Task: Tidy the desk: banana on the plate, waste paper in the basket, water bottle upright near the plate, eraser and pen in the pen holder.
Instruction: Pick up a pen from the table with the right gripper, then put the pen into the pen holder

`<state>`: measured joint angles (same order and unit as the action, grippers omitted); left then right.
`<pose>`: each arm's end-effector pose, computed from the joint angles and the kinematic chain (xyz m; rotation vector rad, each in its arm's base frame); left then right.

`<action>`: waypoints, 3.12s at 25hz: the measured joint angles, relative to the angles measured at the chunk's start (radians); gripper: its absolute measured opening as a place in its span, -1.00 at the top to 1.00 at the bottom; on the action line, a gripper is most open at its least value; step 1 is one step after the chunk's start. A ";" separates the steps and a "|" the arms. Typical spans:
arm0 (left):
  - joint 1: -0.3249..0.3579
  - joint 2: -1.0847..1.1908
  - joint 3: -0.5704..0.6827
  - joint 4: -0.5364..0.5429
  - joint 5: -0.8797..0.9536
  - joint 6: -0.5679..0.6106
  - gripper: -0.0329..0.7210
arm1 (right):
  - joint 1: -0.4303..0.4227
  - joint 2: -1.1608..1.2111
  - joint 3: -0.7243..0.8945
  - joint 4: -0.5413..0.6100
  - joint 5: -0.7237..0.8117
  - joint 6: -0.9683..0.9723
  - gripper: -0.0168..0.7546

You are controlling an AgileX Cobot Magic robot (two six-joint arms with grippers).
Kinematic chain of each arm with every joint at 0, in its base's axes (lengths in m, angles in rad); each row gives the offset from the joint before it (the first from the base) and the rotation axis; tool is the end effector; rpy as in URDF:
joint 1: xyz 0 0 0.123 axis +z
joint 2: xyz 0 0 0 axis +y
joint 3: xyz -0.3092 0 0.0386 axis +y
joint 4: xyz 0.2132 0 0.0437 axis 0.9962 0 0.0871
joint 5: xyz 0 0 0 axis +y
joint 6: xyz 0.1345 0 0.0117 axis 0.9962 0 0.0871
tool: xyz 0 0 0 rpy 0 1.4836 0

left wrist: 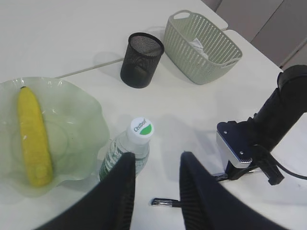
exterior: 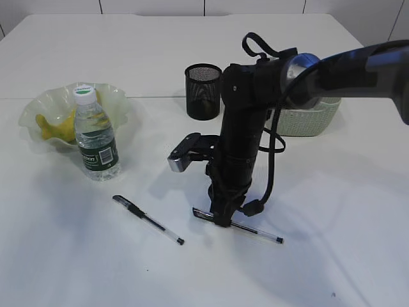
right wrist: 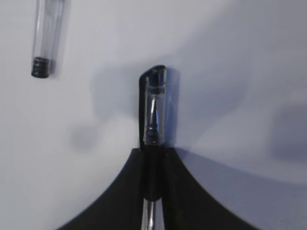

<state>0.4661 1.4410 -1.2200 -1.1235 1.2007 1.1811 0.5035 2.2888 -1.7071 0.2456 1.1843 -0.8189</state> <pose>0.2805 0.0141 0.3700 0.4203 2.0650 -0.6870 0.3548 0.2302 0.1189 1.7431 -2.5018 -0.3620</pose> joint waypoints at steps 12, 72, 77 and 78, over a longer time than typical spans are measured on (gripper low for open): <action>0.000 0.000 0.000 0.000 0.000 0.000 0.34 | 0.000 0.014 -0.072 0.012 -0.004 0.000 0.83; 0.000 0.000 0.000 0.019 0.000 0.000 0.34 | -0.226 0.016 -0.397 0.979 -0.581 -0.587 0.83; 0.000 0.000 0.000 0.019 0.000 0.000 0.34 | -0.227 0.016 -0.397 1.151 -0.655 -0.780 0.83; 0.000 0.000 0.000 0.019 0.000 0.000 0.34 | -0.227 0.016 -0.397 1.181 -0.669 -0.818 0.83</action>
<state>0.4661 1.4410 -1.2200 -1.1047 1.2011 1.1811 0.2766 2.3048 -2.1038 1.4264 0.5155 -1.6365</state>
